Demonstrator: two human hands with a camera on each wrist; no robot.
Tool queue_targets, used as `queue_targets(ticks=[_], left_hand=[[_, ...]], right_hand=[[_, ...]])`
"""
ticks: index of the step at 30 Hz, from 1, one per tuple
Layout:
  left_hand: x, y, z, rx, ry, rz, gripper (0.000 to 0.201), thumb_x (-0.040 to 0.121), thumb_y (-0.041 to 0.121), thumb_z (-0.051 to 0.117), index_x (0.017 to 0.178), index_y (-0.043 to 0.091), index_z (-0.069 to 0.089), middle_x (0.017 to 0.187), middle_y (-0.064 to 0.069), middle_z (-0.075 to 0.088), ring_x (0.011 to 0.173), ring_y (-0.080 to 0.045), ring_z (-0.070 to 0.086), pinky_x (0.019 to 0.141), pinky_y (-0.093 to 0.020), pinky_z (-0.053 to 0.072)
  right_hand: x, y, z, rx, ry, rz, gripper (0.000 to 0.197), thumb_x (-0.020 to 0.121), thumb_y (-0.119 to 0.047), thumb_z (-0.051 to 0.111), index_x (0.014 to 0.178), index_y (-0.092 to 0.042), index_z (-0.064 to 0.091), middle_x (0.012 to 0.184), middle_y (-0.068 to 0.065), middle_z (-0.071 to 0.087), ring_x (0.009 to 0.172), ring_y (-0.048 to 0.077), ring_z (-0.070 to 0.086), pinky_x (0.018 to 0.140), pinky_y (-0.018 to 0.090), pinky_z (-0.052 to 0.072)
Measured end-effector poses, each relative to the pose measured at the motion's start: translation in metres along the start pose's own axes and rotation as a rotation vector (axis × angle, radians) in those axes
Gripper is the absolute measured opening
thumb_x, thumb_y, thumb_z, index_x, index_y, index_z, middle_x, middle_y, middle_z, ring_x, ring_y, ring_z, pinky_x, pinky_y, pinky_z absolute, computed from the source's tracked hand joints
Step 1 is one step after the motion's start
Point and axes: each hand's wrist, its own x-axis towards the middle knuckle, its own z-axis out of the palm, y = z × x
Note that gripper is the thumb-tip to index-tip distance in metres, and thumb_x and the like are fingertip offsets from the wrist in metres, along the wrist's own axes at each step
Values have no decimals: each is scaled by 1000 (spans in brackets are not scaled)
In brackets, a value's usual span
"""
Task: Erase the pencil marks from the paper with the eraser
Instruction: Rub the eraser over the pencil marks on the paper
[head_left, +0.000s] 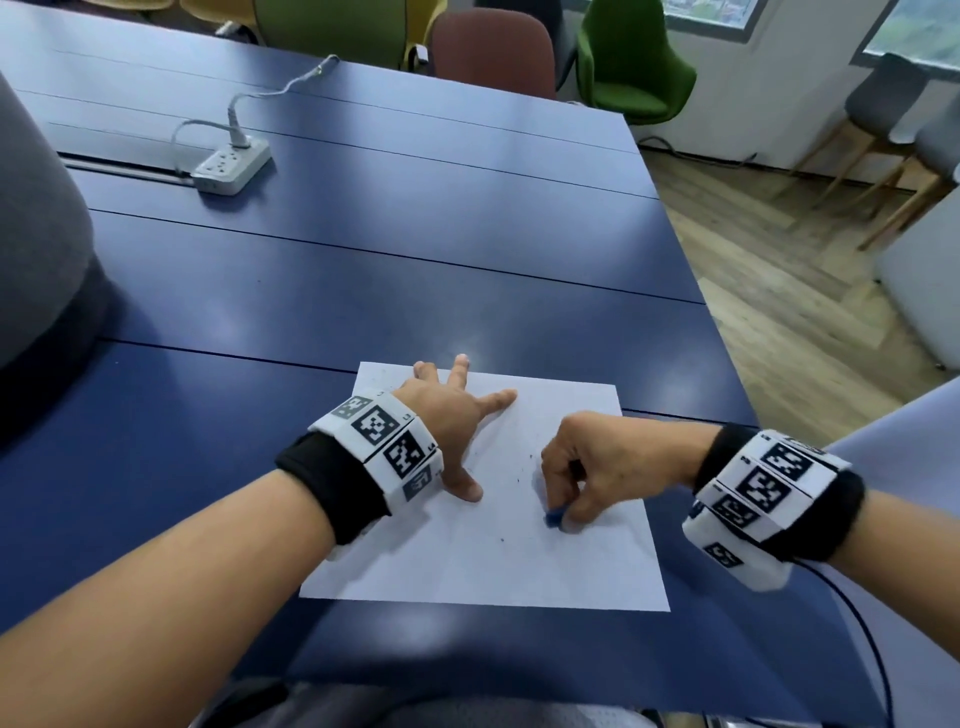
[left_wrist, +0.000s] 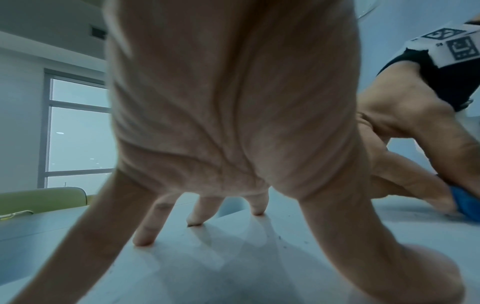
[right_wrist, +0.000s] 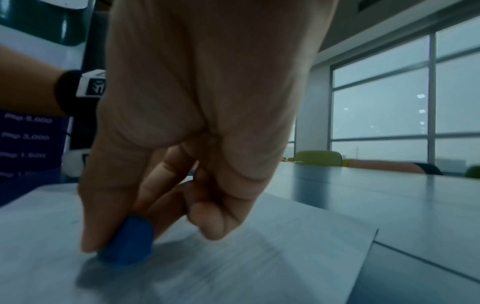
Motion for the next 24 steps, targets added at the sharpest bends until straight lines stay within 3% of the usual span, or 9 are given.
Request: queue_targets(ticks=[1,3,5,10,11,15,18,20,24], left_hand=[[0,0,0,-1,-2,1,121,65,65,78,149,52,-8,162,-11,-9,141,-46,14,99,-52,43],[1,0,0,-2,4,7,121,64,65,77,149,52,-8,162,-11,-9,141,-46,14,97,-52,44],[1,0,1,-2,11,6,121,64,66,77,149,52,-8,162,-11,-8,140,-45,15,96,-50,44],[1,0,1,-1,7,5,121,64,65,78,150,51,-7,162,-13,-8,141,-47,15,98,-49,42],[1,0,1,-1,7,8,121,64,65,78,150,50,-7,162,-13,-8,141,-48,15,98,-49,41],[2,0,1,0,9,11,122,64,66,77,150,49,-7,162,-14,-8,140,-48,15,100,-49,41],[2,0,0,0,5,9,122,64,65,78,150,49,-7,162,-14,-8,141,-48,15,101,-49,40],[2,0,1,-2,3,11,122,64,65,77,150,50,-7,162,-14,-9,141,-48,14,101,-49,40],[2,0,1,-2,3,11,121,64,66,77,149,51,-8,162,-12,-10,141,-47,14,101,-48,41]], right_hand=[[2,1,-2,-17,18,5,21,71,-9,80,63,-24,66,73,-6,71,56,0,52,58,16,43],[9,9,-9,-14,203,34,13,70,-14,80,65,-20,69,69,-3,70,56,3,52,59,24,45],[10,11,-9,22,304,42,11,69,-12,79,67,-17,70,67,-3,69,56,4,52,59,25,45],[-4,-7,11,21,-119,-10,17,73,-6,79,71,-20,69,85,4,75,63,5,60,60,18,48],[-1,-6,8,21,-93,-9,16,73,-7,79,71,-20,69,83,4,75,64,7,61,60,19,48],[9,4,1,52,241,-3,17,70,-12,81,64,-21,68,73,6,71,60,17,55,59,33,46],[-1,-3,10,22,32,-33,27,70,-10,80,61,-29,64,76,0,71,59,6,54,56,19,43],[0,-8,9,-16,-47,-36,24,70,-9,80,63,-28,66,77,-5,72,61,4,55,59,17,44],[15,-3,1,36,269,-31,22,70,-12,81,63,-27,66,72,4,70,59,9,53,60,29,46]])
